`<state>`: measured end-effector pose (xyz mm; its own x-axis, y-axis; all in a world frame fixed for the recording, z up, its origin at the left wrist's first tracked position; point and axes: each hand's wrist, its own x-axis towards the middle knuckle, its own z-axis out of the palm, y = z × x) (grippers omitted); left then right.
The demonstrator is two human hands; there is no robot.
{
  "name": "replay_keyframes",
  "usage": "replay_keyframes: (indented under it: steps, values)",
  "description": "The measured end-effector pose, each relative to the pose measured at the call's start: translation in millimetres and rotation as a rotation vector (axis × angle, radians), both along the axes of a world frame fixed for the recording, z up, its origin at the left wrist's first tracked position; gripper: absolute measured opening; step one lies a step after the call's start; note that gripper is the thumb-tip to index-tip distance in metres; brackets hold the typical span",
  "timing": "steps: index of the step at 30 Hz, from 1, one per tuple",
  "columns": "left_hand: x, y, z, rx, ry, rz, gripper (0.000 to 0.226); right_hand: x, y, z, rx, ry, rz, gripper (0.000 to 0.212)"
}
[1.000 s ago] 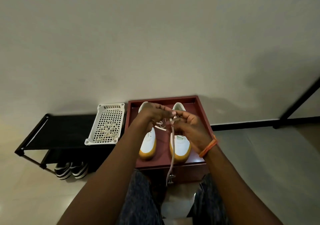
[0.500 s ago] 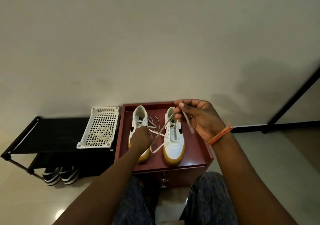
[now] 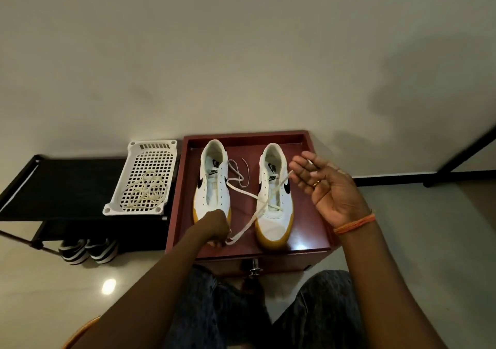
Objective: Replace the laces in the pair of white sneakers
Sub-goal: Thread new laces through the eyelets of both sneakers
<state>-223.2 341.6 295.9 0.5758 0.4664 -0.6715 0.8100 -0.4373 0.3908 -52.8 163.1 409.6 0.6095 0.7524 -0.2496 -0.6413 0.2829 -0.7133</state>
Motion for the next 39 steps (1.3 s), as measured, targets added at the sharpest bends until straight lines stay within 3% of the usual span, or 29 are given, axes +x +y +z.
replay_keyframes:
  steps: [3, 8, 12, 14, 15, 17, 19, 23, 25, 35, 39]
  values:
    - [-2, 12, 6, -0.133, 0.06, 0.007, 0.015, 7, 3, -61, -0.168, -0.011, -0.136, 0.02]
    - [9, 15, 3, 0.075, -0.081, 0.031, 0.014, 1, 18, -133, -0.374, -0.012, -0.19, 0.016]
    - [27, 9, -5, 0.357, -0.199, 0.117, 0.015, 2, 35, -142, -0.415, -0.166, -0.054, 0.022]
    - [43, 2, 9, 0.418, -0.384, 0.137, 0.015, 3, 41, -138, -0.403, -0.251, -0.003, 0.028]
    - [53, -3, 19, 0.281, -0.536, 0.172, 0.013, 3, 42, -136, -0.389, -0.296, -0.002, 0.028]
    - [72, -13, 31, -0.255, -0.78, 0.255, 0.026, 1, 43, -133, -0.324, -0.382, -0.028, 0.024]
    - [81, -18, 27, -0.603, -0.869, 0.326, 0.039, 2, 40, -126, -0.265, -0.401, -0.038, 0.02]
    - [86, -22, 10, -0.641, -0.942, 0.365, 0.027, 13, 33, -114, -0.236, -0.272, -0.046, 0.026]
    - [87, -24, 10, -0.649, -0.96, 0.371, 0.023, 16, 32, -114, -0.302, -0.373, -0.077, 0.028]
    - [85, -16, 2, -0.441, -0.901, 0.319, 0.007, 14, 37, -126, -0.297, -0.305, 0.035, 0.039]
    - [87, -14, -18, 0.036, -0.902, 0.179, 0.011, 20, 34, -135, -0.442, -0.289, 0.009, 0.037]
